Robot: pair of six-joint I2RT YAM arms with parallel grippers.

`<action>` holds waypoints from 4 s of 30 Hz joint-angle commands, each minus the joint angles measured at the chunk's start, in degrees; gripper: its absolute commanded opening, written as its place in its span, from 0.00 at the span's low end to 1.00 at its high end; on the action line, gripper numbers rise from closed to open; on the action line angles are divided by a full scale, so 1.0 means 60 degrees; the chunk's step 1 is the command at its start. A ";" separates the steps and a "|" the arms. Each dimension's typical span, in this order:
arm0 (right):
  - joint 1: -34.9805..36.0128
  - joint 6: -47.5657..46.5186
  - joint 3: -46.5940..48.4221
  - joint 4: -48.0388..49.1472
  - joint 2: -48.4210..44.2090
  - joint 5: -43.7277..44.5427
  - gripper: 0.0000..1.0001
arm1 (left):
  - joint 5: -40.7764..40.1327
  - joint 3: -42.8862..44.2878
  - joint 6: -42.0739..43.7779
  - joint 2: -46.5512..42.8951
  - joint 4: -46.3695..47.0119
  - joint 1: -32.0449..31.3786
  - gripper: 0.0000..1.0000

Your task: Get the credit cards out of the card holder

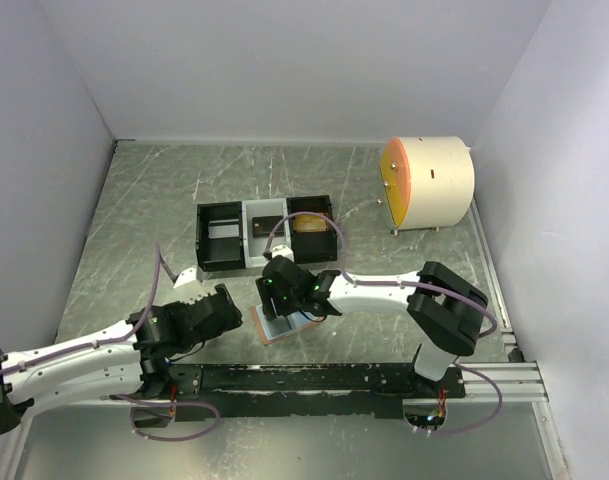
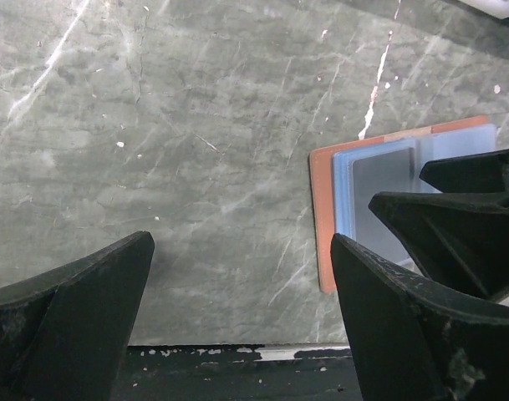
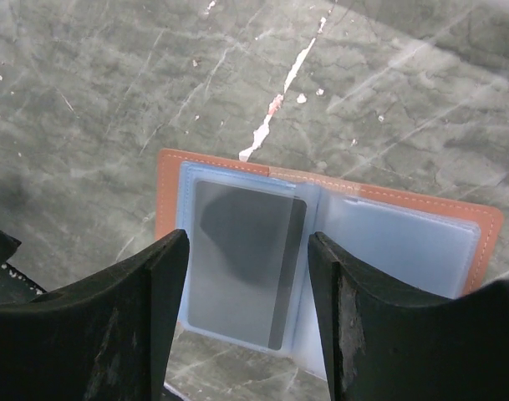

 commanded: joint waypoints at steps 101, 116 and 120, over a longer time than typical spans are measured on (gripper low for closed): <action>0.0210 -0.0460 0.0345 -0.0197 0.1289 0.0212 0.66 | 0.0138 0.0241 -0.0254 -0.0156 0.0608 0.0004 0.97; 0.1024 -0.0480 0.1675 -0.1719 0.2280 0.2310 0.61 | -0.0394 0.0313 -0.0996 -0.1053 -0.0655 -0.0003 0.97; 0.1177 -0.0497 0.1882 -0.1838 0.2382 0.2332 0.59 | -0.0316 0.0281 -0.0936 -0.0892 -0.0513 0.0005 0.96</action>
